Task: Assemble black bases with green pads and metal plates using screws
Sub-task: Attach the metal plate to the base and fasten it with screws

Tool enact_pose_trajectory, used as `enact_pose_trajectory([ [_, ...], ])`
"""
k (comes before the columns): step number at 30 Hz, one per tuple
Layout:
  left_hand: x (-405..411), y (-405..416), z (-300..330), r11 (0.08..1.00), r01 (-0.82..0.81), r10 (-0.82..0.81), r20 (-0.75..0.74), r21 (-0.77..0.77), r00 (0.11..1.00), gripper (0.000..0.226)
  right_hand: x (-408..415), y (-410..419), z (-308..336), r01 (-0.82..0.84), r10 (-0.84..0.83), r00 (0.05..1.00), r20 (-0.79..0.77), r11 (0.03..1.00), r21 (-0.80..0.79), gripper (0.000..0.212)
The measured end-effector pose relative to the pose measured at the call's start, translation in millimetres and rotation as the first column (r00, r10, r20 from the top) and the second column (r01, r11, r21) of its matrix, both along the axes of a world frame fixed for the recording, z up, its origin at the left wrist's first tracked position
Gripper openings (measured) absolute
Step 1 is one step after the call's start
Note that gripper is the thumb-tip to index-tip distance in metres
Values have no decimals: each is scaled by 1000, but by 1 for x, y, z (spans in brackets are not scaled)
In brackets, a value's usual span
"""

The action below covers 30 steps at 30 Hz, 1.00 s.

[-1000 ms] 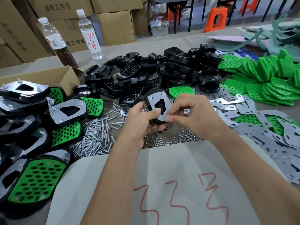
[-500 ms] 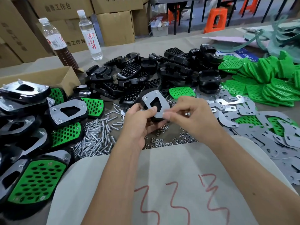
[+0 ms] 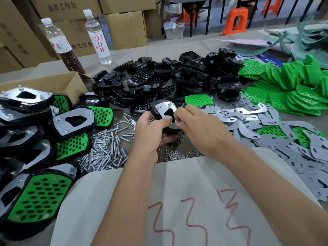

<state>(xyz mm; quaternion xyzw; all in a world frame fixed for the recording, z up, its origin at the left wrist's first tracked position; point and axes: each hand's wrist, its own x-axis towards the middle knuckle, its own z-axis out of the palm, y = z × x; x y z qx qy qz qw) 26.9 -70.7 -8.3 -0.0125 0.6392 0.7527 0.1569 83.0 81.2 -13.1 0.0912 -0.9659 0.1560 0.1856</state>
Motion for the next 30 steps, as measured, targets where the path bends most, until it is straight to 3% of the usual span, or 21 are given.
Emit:
enact_pose_trajectory([
  [7,-3,-2,0,991,-78,70,-76,-110,995,21,-6,-5,5,-18,7,998,57,981,193,30],
  [9,-2,-1,0,989,-74,64,-81,-126,995,19,-6,-7,5,-4,-2,999,32,984,179,31],
  [12,3,4,0,991,-98,91,-83,-87,992,17,-5,-17,5,174,-175,985,-10,971,164,31],
  [14,7,10,2,978,-150,129,-145,-146,981,20,-8,-25,2,311,-315,949,0,937,162,37],
  [17,13,14,5,965,-206,172,-199,-162,965,22,-16,-28,2,481,-475,872,119,876,-34,49],
  [19,13,14,6,970,-209,187,-168,-126,968,18,-16,-26,3,455,-450,885,117,891,-15,53],
  [25,8,10,2,980,-192,186,-89,-53,978,17,-4,-16,8,90,-97,989,112,993,71,19],
  [30,8,12,1,981,-183,178,-71,-59,981,15,-5,-17,5,189,-192,980,46,980,70,29],
])
